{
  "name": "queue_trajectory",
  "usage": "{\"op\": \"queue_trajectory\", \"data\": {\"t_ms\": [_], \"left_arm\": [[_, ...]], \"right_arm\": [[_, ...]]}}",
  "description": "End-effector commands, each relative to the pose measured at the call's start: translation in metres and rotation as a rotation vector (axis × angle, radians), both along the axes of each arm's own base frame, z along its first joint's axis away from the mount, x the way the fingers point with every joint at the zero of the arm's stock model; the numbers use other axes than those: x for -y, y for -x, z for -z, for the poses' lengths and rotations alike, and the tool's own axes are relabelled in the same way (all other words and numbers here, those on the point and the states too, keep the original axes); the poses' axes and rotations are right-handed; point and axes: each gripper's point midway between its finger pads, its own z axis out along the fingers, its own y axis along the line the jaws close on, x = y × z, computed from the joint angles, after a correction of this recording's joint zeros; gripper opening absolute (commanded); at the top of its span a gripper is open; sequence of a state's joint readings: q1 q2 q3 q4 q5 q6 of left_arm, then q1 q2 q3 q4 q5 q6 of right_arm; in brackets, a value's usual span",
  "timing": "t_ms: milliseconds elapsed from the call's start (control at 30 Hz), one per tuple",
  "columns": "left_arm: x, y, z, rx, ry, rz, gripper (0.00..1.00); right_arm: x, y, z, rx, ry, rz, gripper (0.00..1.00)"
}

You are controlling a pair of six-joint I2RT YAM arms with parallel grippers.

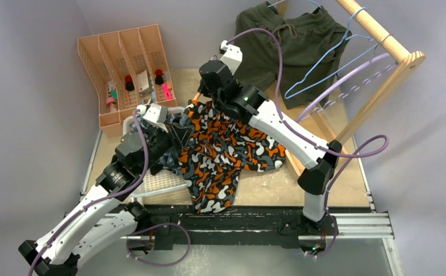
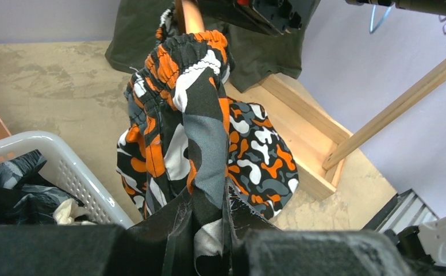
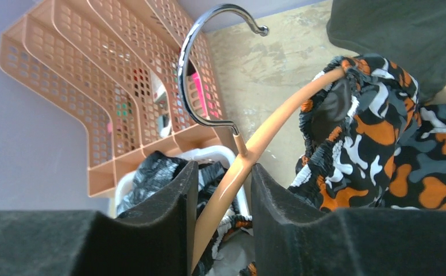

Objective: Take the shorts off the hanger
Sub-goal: Pick up the hanger from the clothes rod.

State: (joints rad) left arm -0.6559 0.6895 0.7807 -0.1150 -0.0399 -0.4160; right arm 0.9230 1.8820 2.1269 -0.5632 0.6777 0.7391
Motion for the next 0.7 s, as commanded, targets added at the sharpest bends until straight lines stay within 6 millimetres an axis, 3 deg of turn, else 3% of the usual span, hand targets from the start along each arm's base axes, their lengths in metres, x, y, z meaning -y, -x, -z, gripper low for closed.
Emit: {"op": "queue_trajectory", "data": {"t_ms": [0,100,233,400,533,667], "left_arm": [[0.002,0.005,-0.066,0.173,0.108,0.026,0.00],[0.005,0.004,-0.066,0.172,0.106,0.039,0.00],[0.007,0.003,-0.067,0.179,0.108,0.046,0.00],[0.009,0.004,-0.066,0.181,0.115,0.056,0.00],[0.010,0.004,-0.065,0.183,0.132,0.059,0.00],[0.009,0.005,-0.066,0.186,0.137,0.056,0.00]], "right_arm": [[0.001,0.010,-0.034,0.076,-0.091,-0.046,0.27],[0.007,0.012,-0.039,0.093,-0.094,-0.037,0.26],[0.004,0.016,-0.046,0.097,-0.122,-0.066,0.44],[-0.008,0.023,-0.043,0.058,-0.252,-0.092,0.51],[-0.016,0.031,-0.037,-0.005,-0.361,-0.097,0.51],[-0.010,0.030,-0.032,-0.043,-0.345,-0.055,0.44]]}}
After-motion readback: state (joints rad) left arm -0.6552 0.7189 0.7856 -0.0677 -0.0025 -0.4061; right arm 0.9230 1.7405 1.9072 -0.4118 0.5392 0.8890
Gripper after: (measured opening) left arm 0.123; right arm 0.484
